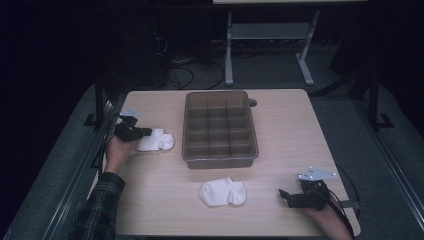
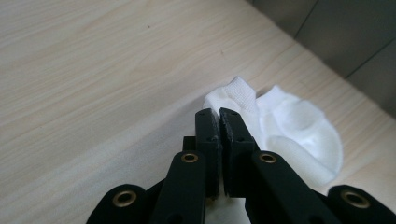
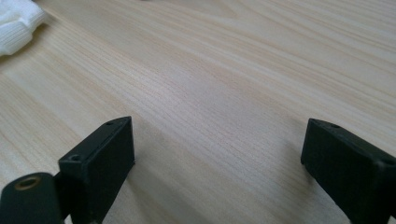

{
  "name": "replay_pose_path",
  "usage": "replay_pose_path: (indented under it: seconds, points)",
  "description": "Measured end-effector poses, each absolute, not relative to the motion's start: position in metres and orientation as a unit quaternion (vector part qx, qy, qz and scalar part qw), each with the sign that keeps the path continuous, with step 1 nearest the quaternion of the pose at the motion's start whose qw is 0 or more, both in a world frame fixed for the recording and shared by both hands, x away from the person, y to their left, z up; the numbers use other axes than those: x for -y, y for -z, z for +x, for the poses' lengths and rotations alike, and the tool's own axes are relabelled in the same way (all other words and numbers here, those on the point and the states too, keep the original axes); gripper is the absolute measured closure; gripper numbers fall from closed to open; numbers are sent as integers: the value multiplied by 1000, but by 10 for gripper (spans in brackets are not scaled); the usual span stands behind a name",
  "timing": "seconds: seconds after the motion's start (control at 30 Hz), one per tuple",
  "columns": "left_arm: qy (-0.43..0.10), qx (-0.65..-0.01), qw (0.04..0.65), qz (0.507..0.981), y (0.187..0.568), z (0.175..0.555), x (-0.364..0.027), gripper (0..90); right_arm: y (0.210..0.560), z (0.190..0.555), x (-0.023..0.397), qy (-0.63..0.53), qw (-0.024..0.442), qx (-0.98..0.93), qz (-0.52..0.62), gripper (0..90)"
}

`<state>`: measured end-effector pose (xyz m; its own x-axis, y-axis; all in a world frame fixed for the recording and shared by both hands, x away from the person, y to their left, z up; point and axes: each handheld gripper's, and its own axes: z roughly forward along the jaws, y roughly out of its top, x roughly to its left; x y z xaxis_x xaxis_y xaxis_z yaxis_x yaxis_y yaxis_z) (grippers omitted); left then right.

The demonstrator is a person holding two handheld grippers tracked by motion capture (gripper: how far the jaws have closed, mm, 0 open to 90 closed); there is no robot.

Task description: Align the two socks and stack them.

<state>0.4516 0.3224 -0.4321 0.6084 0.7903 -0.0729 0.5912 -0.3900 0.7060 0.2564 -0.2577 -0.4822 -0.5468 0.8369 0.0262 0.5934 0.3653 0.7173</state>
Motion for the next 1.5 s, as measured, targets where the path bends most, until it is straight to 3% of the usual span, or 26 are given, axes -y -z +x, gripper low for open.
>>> replay_pose_path:
  seconds: [0.9,1.5]
  points:
    - [-151,-388,396,818,375,407,-314,874,482,256,258,-348,175,-807,443,92]
    - [-133,-366,421,819,365,372,-310,873,482,256,258,-348,175,-807,443,92]
